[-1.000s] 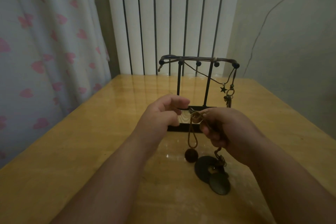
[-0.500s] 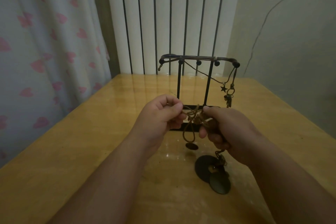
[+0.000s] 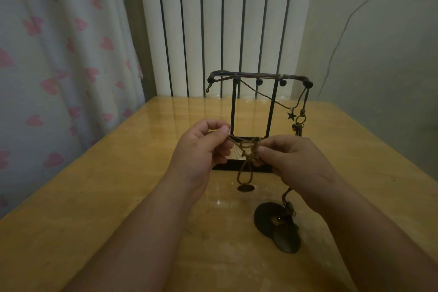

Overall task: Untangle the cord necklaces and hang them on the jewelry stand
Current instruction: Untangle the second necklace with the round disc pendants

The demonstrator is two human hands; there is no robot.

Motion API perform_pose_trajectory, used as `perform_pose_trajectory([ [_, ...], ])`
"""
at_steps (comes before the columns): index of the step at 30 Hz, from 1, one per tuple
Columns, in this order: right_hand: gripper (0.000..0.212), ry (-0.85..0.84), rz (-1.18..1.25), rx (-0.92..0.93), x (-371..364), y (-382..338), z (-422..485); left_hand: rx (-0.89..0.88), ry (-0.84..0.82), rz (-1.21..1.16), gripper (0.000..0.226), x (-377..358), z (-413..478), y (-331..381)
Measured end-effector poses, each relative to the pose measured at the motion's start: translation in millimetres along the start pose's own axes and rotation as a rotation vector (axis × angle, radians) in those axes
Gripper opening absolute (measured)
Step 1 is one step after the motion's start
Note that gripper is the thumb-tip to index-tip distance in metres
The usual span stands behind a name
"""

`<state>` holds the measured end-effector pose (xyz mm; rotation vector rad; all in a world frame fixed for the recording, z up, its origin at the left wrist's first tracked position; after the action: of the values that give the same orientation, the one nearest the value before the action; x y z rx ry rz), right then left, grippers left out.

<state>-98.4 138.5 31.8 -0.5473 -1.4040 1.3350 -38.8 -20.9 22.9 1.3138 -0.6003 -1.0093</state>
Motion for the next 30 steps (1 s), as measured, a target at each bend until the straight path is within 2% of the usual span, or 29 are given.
perform_pose_trajectory([
  [3,0.018,-0.021,0.118,-0.077,0,0,-2,0.002,-0.022,0.023,0.021,-1,0,0],
  [6,0.018,0.001,0.191,-0.113,3,2,0,0.026,-0.017,0.07,0.048,-3,0,0],
  [8,0.018,0.011,0.201,-0.127,4,4,0,0.034,-0.014,0.138,0.055,-6,-1,1],
  [9,0.018,0.01,0.205,-0.13,4,4,0,0.01,-0.01,0.183,0.05,-6,-2,1],
  [12,0.018,0.022,0.223,-0.13,5,5,0,-0.098,-0.044,0.26,0.019,-5,-4,5],
  [16,0.018,0.046,0.204,-0.117,5,5,0,-0.129,-0.197,0.393,0.008,-11,-10,0],
  [19,0.019,0.052,0.2,-0.107,4,5,-1,-0.122,-0.187,0.486,0.014,-14,-10,-5],
  [22,0.021,0.044,0.221,-0.121,4,6,0,-0.127,-0.171,0.47,0.012,-14,-8,-3],
  [26,0.029,0.057,0.271,-0.166,3,6,1,-0.073,-0.176,0.386,0.017,-12,-7,-3],
  [30,0.024,0.074,0.276,-0.19,4,6,2,0.03,-0.163,0.206,0.023,-11,-4,-5],
])
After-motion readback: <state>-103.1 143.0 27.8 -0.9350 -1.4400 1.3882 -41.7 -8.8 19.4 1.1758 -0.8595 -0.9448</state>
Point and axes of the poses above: each hand's wrist, its own z-axis towards the middle knuckle, its own x-axis out of the back of the hand, y = z × x, the point moved 4 cm from there along z, towards the middle knuckle, and after that the axes turned 4 degrees about y, right-handed, at the moved point
